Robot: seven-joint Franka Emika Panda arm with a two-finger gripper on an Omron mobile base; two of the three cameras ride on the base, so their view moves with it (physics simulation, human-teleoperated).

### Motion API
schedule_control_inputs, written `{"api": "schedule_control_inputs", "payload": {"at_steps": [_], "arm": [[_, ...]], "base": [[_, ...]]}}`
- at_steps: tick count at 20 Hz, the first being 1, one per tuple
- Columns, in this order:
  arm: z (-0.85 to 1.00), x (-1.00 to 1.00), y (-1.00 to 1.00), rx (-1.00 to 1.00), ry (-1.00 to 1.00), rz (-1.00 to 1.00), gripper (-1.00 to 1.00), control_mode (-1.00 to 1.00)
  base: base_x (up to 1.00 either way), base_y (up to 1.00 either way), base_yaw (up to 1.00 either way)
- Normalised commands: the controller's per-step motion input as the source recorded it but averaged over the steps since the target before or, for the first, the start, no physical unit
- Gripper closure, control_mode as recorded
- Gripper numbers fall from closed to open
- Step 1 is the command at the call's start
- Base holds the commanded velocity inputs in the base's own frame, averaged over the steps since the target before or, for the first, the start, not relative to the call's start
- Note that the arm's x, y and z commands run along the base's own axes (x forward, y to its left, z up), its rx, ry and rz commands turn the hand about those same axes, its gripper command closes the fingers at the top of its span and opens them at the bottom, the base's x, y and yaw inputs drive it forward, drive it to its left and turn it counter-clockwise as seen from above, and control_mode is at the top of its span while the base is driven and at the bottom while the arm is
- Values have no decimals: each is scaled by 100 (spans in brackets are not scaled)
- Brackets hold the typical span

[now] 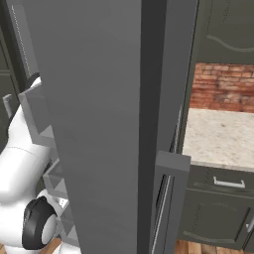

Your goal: Pick the cheese from the fridge and the cheese grater from the cabinet and place them next to the salad bowl.

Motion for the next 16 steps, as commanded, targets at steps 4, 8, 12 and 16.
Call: {"api": "schedule_control_inputs", "payload": {"at_steps": [4, 8, 12, 16], "arm": [[0, -1, 0, 0, -2, 0, -100, -100], [0, -4, 0, 0, 0, 0, -100, -100], [-9, -15, 0, -6, -27, -9, -100, -100], [-7, -12, 0, -8, -59, -9, -100, -100]], "base": [[0, 0, 0], [0, 0, 0], [0, 0, 0], [0, 0, 0]]}}
